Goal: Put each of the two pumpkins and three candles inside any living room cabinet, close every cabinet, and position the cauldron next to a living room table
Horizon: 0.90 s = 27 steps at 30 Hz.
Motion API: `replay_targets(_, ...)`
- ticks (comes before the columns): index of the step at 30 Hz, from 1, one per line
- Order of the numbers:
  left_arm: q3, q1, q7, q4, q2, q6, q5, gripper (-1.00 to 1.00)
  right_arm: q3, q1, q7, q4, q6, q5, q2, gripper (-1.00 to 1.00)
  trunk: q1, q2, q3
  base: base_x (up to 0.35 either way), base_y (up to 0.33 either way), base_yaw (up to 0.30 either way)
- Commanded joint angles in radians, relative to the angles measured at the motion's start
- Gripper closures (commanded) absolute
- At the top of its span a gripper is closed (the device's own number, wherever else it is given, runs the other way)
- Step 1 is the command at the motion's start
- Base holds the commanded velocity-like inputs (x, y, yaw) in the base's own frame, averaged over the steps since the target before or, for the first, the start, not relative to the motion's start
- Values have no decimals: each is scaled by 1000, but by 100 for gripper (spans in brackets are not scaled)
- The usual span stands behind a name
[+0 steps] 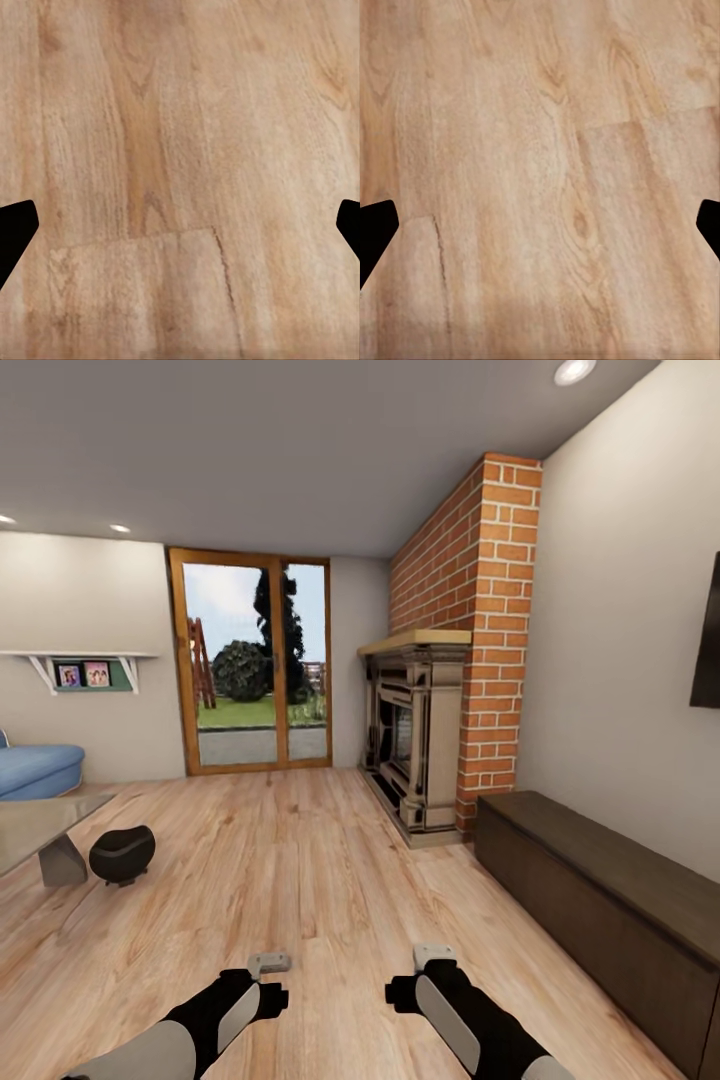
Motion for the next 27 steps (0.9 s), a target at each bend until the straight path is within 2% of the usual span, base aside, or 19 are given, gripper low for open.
replay_targets(1,-8,0,7,-3,1,4,11,-100,3,-1,-11,-1,2,-10,-1,-100,-4,7,0,0,0,0)
replay_targets(10,-8,0,4,-4,1,5,11,-100,1,-1,-11,-1,4,-11,-1,-100,-39,70,15,0,0,0)
replay_targets(27,-8,0,3,-3,1,8,11,-100,9,-1,-11,-3,4,-7,3,-100,-104,189,65,0,0,0)
